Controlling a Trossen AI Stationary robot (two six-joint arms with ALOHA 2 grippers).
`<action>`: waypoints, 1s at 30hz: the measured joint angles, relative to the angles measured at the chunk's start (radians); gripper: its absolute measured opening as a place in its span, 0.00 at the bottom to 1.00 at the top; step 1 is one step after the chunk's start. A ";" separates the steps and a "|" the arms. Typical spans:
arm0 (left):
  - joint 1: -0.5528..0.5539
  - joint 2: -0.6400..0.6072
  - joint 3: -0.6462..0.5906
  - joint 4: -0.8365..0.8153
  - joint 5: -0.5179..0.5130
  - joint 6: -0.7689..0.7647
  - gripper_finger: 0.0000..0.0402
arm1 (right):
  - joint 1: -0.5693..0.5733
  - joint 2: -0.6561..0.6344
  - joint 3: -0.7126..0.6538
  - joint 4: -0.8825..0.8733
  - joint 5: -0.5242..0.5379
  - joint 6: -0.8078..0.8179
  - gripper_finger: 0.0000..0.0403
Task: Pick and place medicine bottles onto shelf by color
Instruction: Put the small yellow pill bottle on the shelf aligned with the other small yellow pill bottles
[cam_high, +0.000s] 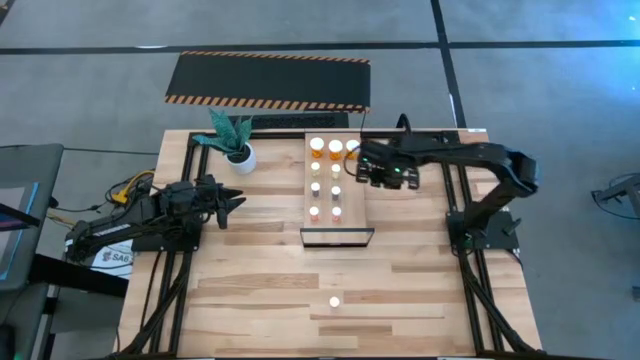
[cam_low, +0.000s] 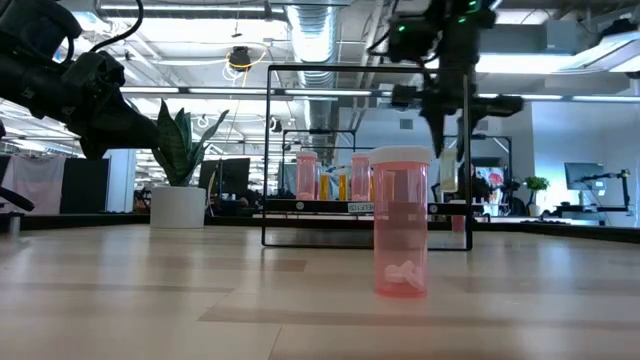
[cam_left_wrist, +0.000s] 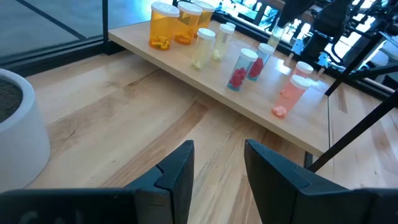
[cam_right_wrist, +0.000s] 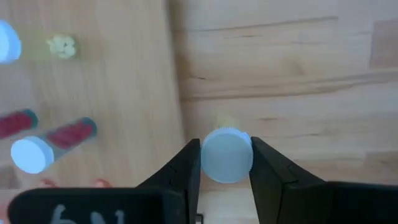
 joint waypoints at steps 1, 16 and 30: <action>0.000 0.000 0.000 0.000 0.000 0.000 0.32 | -0.006 0.029 0.024 -0.009 -0.007 -0.028 0.29; 0.000 0.000 0.000 0.000 0.001 0.000 0.32 | -0.004 0.282 0.329 -0.035 0.037 -0.206 0.31; 0.000 0.000 0.000 0.000 0.001 0.000 0.32 | -0.059 0.355 0.402 -0.017 0.024 -0.291 0.31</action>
